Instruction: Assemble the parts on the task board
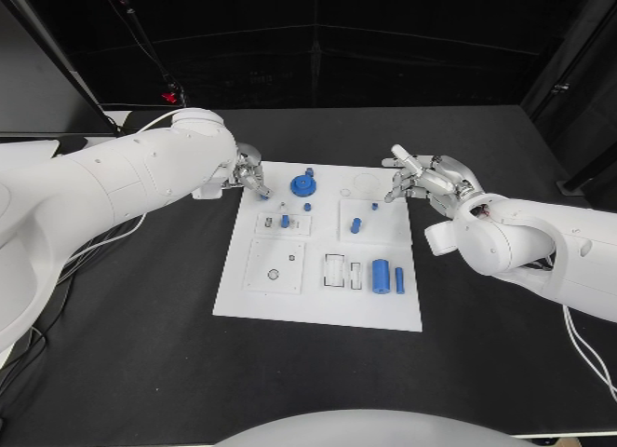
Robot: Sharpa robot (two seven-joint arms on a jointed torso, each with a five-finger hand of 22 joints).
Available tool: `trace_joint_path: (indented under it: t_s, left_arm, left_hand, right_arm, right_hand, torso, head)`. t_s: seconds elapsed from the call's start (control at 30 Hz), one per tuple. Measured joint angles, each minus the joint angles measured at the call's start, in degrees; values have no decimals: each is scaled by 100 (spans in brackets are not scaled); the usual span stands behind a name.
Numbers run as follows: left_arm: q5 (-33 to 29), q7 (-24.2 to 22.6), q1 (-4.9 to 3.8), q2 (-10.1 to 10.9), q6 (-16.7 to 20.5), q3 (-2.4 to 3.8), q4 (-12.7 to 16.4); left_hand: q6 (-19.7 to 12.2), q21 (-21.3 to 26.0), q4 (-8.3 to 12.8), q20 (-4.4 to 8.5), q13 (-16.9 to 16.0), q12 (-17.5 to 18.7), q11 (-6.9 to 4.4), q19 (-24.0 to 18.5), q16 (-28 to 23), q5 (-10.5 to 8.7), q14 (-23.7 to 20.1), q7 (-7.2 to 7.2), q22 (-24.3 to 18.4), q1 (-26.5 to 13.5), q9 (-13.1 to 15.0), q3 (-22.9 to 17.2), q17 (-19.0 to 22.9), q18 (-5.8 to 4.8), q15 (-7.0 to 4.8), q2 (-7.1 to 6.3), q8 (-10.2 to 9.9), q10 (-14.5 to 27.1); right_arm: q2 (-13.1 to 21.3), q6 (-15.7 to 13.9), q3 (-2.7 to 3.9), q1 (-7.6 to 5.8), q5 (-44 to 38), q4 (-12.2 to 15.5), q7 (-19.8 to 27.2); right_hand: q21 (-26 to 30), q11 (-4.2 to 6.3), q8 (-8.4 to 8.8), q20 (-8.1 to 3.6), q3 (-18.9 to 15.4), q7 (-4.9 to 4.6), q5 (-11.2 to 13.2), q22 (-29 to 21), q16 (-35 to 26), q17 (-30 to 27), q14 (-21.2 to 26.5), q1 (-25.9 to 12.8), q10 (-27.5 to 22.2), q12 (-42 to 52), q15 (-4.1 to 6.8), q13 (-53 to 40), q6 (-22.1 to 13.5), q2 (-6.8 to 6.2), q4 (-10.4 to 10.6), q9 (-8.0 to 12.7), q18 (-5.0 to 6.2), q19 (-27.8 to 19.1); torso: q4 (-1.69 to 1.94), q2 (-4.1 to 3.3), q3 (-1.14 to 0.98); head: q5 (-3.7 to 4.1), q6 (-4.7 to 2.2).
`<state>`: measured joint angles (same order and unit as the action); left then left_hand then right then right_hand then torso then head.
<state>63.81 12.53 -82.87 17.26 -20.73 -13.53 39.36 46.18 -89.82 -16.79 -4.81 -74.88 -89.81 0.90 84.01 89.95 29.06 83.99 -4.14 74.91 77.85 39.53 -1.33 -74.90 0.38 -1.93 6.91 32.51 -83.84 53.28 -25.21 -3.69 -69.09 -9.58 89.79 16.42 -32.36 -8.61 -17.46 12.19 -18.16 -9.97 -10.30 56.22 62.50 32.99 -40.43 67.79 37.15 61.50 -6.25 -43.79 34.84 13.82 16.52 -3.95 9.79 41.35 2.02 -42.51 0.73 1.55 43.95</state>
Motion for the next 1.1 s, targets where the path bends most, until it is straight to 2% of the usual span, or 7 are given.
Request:
trace_joint_path:
  t_s: [0.3,0.7,0.83,1.03,1.1]
  left_arm:
    - [0,-79,3,27,103,0,27]
    - [-10,-218,3,148,272,0,149]
    - [-82,-284,-18,322,427,0,404]
    - [-331,-331,-144,751,726,0,1097]
    - [-419,-332,-186,916,819,0,1370]
  left_hand:
    - [35,0,-4,0,-7,-1,0,0,0,-4,0,30,0,150,24,-411,0,0,1,-122,-23,0]
    - [61,0,-3,0,-23,-7,0,0,0,9,1,29,0,174,44,-623,0,0,2,-146,-58,-1]
    - [66,0,-10,0,-22,-13,0,0,0,9,1,24,0,176,53,-665,0,0,2,-148,-34,-1]
    - [87,0,-8,0,-16,-19,-1,0,0,8,2,3,0,189,61,-714,0,0,2,-161,-34,-1]
    - [97,0,-8,0,-16,-23,-1,0,0,8,2,-7,0,189,67,-714,0,0,2,-162,-34,-2]
  right_arm:
    - [12,0,0,0,0,-3,-3]
    - [30,0,0,0,0,-23,-8]
    - [46,0,0,0,0,-27,-9]
    - [64,-1,0,0,0,-33,-9]
    - [65,-1,0,0,0,-38,-9]
  right_hand:
    - [0,0,0,0,0,0,0,-5,0,0,0,0,0,0,0,-1,0,0,0,0,0,0]
    - [0,0,0,0,0,0,0,-5,0,-7,0,23,0,-1,0,7,0,23,0,0,0,0]
    - [0,0,0,0,0,0,0,-4,0,-7,0,23,0,-1,0,6,0,23,0,0,0,0]
    - [0,0,0,0,0,0,0,-4,0,-7,0,23,0,-2,0,6,0,23,0,0,0,0]
    - [0,0,0,0,0,0,0,-4,0,-7,0,23,0,-4,0,6,0,23,0,0,0,0]
  torso:
    - [4,0,-1]
    - [13,0,-1]
    - [24,1,-4]
    - [44,5,-13]
    - [62,8,-18]
  head:
    - [8,0]
    - [15,20]
    - [0,26]
    - [-30,29]
    - [-35,34]
